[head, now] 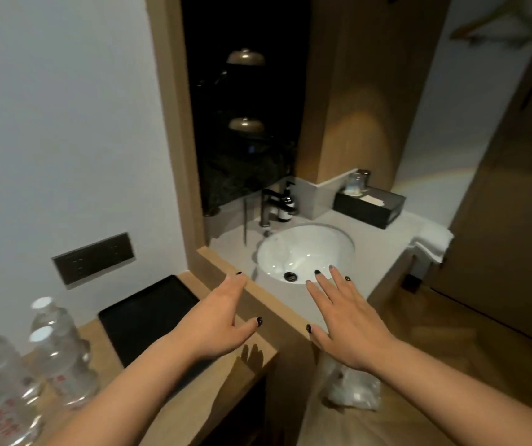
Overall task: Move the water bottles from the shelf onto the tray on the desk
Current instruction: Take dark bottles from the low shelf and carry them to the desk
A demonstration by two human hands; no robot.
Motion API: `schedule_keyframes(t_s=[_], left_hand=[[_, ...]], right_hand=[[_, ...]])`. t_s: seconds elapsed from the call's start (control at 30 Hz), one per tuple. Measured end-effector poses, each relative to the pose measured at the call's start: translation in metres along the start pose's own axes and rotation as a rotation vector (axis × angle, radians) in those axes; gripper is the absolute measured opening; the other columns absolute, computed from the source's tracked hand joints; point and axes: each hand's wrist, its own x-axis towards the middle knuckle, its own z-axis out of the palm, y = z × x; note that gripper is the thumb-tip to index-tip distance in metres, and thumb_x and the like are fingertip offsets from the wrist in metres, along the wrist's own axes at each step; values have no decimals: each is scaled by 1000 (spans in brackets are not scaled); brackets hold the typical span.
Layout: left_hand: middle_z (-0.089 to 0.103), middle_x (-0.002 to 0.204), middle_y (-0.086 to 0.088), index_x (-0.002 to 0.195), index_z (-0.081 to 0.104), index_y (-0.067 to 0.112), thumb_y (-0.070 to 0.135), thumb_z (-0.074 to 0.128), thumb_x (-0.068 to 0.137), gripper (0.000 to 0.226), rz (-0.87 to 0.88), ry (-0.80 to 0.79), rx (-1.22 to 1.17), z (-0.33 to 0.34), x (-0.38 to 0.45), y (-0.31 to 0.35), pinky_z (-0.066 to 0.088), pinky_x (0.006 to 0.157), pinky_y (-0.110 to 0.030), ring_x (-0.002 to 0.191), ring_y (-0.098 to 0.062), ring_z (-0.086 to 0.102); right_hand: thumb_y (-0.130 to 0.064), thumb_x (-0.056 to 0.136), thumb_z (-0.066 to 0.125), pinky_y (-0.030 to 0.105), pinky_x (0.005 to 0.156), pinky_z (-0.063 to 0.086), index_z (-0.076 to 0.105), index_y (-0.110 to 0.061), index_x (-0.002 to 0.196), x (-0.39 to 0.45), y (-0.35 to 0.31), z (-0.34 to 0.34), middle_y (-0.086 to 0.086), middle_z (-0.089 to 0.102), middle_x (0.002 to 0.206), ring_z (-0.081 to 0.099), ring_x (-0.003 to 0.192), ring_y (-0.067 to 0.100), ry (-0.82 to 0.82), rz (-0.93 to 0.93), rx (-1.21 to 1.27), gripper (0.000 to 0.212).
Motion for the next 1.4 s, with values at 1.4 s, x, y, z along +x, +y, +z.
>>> schedule_keyframes(t_s=[1.4], left_hand=[[27,155,5,147,20,32,39,59,88,72,309,-381,-120,253,549,295,46,101,-32,114,-18,58]], right_hand=[[-24,92,53,26,115,20,22,-27,147,89,565,33,-8,19,157,14,145,8,62,655,390,64]])
